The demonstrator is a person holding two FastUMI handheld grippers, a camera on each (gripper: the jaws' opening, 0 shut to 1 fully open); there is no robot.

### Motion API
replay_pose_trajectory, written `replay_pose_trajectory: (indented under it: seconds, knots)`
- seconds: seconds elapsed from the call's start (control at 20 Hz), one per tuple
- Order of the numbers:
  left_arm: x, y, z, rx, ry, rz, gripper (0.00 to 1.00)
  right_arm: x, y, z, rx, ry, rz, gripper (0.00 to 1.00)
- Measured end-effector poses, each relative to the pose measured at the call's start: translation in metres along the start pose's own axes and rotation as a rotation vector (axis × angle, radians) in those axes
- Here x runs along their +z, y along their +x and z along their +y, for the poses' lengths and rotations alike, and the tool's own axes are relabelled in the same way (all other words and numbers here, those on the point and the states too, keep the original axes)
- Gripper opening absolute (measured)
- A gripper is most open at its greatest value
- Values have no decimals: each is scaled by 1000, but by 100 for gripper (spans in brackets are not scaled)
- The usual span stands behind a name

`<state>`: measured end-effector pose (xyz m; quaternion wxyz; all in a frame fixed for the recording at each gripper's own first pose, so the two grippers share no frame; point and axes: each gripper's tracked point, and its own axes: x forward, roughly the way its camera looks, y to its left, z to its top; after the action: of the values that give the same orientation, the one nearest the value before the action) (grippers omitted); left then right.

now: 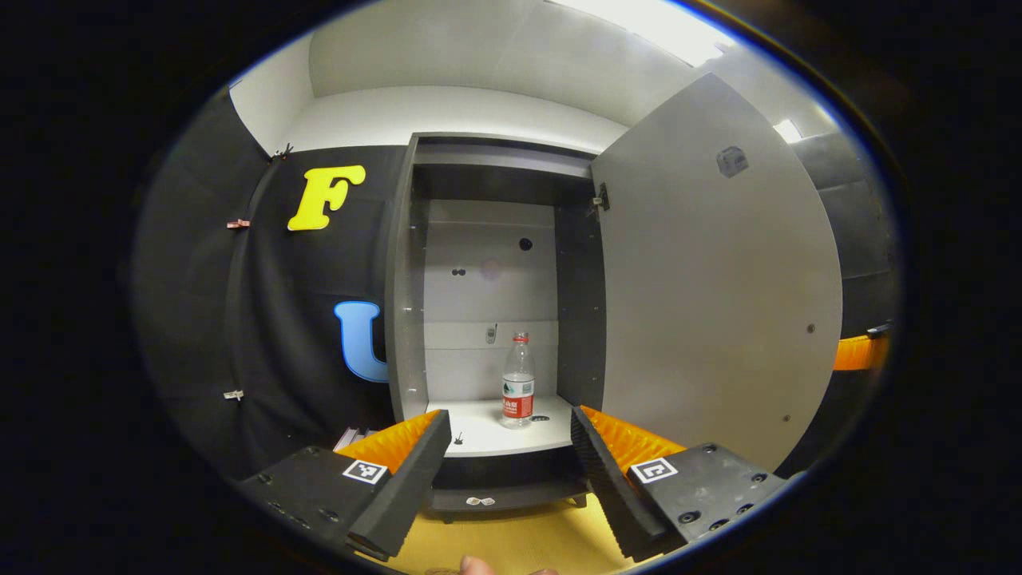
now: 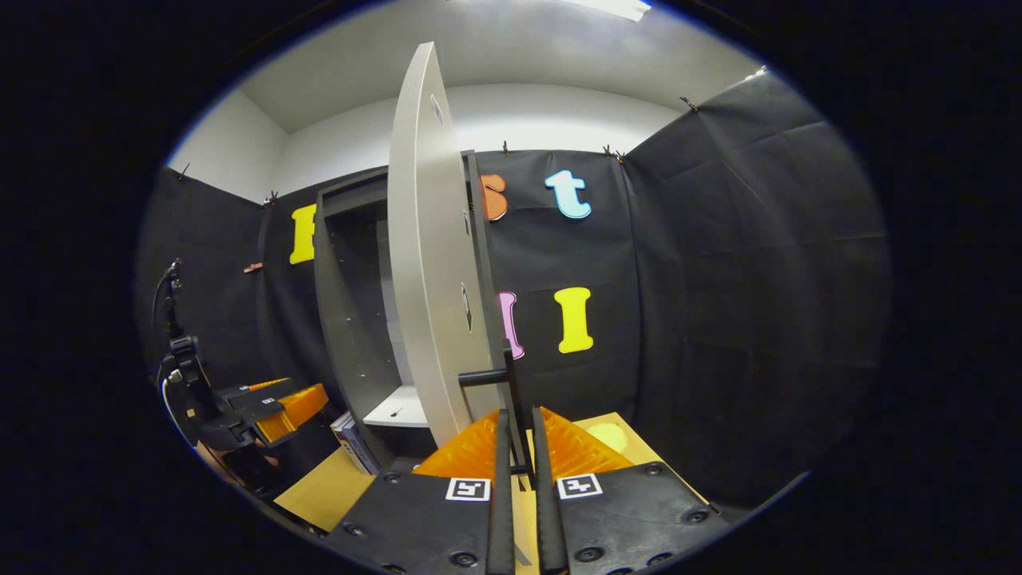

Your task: Open the cabinet door with the right hand, grasp the bottle in the cabinet with the left hand and place it on the coaster, then close the cabinet door with the right hand.

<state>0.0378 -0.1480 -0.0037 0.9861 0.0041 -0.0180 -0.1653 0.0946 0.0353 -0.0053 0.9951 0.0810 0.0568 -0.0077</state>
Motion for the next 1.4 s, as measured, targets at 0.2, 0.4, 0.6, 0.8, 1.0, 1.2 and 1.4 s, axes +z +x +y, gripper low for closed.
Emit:
replay_pose_trajectory:
  seconds: [0.2, 0.4, 0.6, 0.8, 1.0, 1.2, 1.4]
  knots:
    - [1, 15, -9, -17, 10, -3, 93, 1, -4, -5, 0, -16, -1, 16]
    - [-4, 39, -15, -24, 25, -1, 93, 7, -3, 11, 54, 31, -22, 16]
    - [-10, 72, -16, -13, 55, -15, 93, 10, 4, -16, -42, -21, -57, 19]
    - [-12, 111, -18, -1, 53, -33, 95, 19, 0, -47, -156, -89, -94, 62]
    - [-25, 159, -18, 15, 53, -17, 95, 37, 7, -80, -259, -208, -180, 99]
    - [-49, 214, -14, 30, 56, 11, 95, 36, 3, -82, -266, -179, -177, 98]
    - [-77, 265, -13, 41, 13, 54, 95, 39, 7, -89, -298, -182, -191, 97]
